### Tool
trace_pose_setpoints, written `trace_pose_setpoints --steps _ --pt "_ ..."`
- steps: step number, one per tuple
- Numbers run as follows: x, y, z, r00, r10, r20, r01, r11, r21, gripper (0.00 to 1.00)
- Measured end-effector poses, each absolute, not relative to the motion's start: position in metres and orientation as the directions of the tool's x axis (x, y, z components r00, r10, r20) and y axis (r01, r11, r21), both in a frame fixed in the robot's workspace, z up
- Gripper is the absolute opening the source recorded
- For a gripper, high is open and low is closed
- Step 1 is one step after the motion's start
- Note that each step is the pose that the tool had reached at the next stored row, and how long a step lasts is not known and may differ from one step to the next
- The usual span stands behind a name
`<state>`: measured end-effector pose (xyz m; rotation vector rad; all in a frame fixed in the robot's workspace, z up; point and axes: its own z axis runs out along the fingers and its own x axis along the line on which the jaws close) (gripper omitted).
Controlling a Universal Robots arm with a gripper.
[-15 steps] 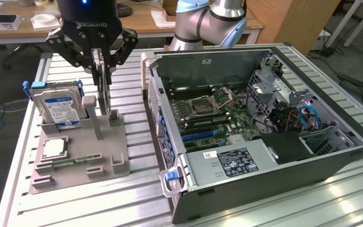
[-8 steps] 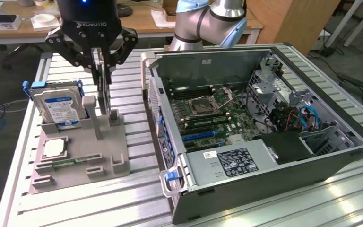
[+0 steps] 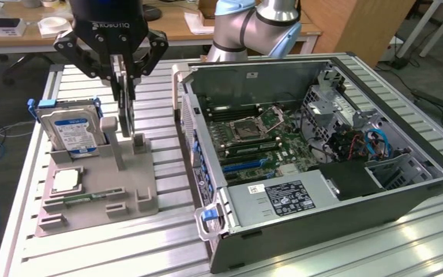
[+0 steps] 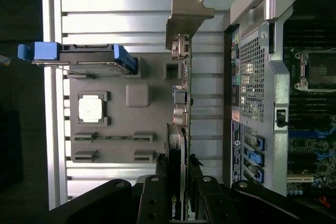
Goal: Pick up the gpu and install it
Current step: 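Pick up the gpu and move the gpu toward the slot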
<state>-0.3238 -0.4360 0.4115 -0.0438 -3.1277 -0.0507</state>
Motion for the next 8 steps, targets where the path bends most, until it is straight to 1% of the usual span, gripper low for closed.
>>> trace_pose_setpoints --steps 8 --pt "-0.3238 -0.4361 0.4134 -1.0 0.028 0.014 0.028 0.999 0.037 0.26"
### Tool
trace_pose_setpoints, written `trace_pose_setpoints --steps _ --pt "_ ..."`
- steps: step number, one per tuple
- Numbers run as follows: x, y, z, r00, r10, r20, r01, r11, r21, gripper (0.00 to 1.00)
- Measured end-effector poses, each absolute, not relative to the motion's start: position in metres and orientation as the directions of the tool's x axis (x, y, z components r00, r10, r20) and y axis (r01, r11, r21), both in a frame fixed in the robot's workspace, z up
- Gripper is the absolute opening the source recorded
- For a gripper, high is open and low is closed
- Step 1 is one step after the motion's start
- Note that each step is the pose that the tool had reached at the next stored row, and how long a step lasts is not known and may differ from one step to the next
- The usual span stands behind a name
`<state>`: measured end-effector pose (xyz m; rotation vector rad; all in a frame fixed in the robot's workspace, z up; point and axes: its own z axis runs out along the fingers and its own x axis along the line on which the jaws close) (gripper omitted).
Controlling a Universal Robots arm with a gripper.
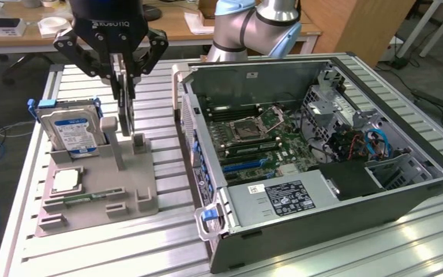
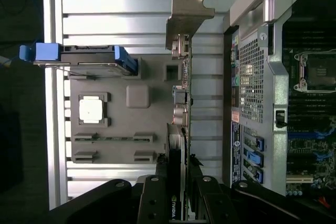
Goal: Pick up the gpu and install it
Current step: 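Pick up the gpu and move the gpu toward the slot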
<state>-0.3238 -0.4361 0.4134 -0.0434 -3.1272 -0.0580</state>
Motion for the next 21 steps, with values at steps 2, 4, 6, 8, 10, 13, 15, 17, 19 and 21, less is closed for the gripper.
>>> trace_pose_setpoints --steps 2,4,6,8,10,13,15,17,19,21 --pt "-0.3238 -0.4361 0.4141 -1.0 0.027 0.014 0.028 0.999 0.038 0.26" --pt "-0.3238 -0.4361 0.4148 -1.0 0.027 0.014 0.028 0.999 0.039 0.26" --pt "-0.3238 -0.4361 0.4159 -1.0 0.027 0.014 0.028 0.999 0.039 0.26" --pt "-0.3238 -0.4361 0.4167 -1.0 0.027 0.014 0.028 0.999 0.039 0.26" --pt "-0.3238 -0.4361 0.4184 -1.0 0.027 0.014 0.028 0.999 0.039 0.26" --pt "-0.3238 -0.4361 0.4204 -1.0 0.027 0.014 0.028 0.999 0.039 0.26" --pt "-0.3238 -0.4361 0.4217 -1.0 0.027 0.014 0.028 0.999 0.039 0.26" --pt "-0.3238 -0.4361 0.4227 -1.0 0.027 0.014 0.028 0.999 0.039 0.26" --pt "-0.3238 -0.436 0.423 -1.0 0.027 0.014 0.028 0.999 0.039 0.26" --pt "-0.3228 -0.4361 0.4233 -1.0 0.027 0.014 0.028 0.999 0.039 0.26"
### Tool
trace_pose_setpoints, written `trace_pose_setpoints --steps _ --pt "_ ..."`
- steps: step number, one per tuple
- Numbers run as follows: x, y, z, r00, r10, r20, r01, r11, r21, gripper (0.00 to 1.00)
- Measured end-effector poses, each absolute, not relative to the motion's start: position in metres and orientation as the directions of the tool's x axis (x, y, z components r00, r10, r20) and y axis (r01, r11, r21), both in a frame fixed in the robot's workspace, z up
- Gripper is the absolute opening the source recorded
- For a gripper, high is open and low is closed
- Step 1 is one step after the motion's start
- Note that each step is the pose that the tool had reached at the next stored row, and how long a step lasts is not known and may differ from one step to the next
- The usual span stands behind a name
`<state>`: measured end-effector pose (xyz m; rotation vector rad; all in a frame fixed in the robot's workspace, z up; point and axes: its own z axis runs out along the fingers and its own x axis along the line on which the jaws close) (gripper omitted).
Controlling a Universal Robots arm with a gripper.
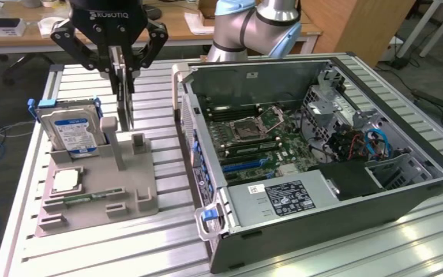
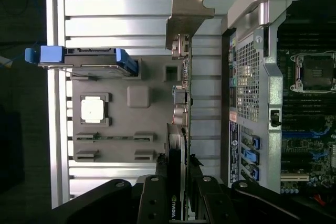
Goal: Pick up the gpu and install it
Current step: 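Pick up the gpu and move the gpu toward the slot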
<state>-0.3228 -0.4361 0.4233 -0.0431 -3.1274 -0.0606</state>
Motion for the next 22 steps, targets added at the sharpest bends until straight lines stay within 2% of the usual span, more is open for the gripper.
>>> trace_pose_setpoints --steps 22 --pt "-0.309 -0.436 0.423 -1.0 0.027 0.014 0.028 0.999 0.039 0.26"
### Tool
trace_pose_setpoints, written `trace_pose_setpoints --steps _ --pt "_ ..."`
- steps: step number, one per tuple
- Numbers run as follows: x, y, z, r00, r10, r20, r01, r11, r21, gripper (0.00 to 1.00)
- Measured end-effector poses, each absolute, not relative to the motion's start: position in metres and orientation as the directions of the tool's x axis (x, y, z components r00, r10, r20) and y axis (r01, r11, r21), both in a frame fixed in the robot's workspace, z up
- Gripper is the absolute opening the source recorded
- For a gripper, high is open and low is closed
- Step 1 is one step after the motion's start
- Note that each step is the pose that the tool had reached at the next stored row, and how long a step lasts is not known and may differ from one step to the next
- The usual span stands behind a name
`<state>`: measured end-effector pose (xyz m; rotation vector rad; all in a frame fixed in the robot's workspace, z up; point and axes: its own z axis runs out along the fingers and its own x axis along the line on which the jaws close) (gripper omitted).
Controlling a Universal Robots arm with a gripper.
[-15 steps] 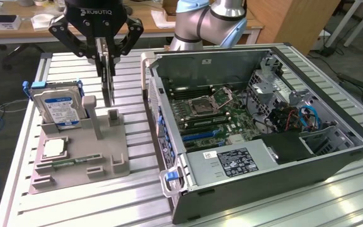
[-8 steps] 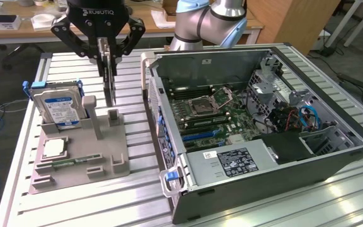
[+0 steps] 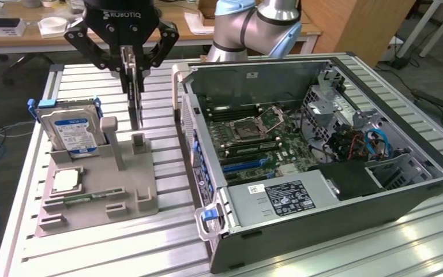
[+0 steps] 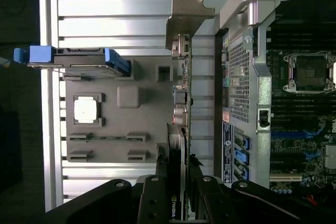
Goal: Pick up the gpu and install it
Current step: 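Pick up the gpu and move the gpu toward the slot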
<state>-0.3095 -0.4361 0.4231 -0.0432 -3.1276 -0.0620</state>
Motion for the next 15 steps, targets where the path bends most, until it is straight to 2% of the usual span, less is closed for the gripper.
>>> trace_pose_setpoints --steps 15 --pt "-0.298 -0.436 0.423 -1.0 0.027 0.014 0.028 0.999 0.041 0.26"
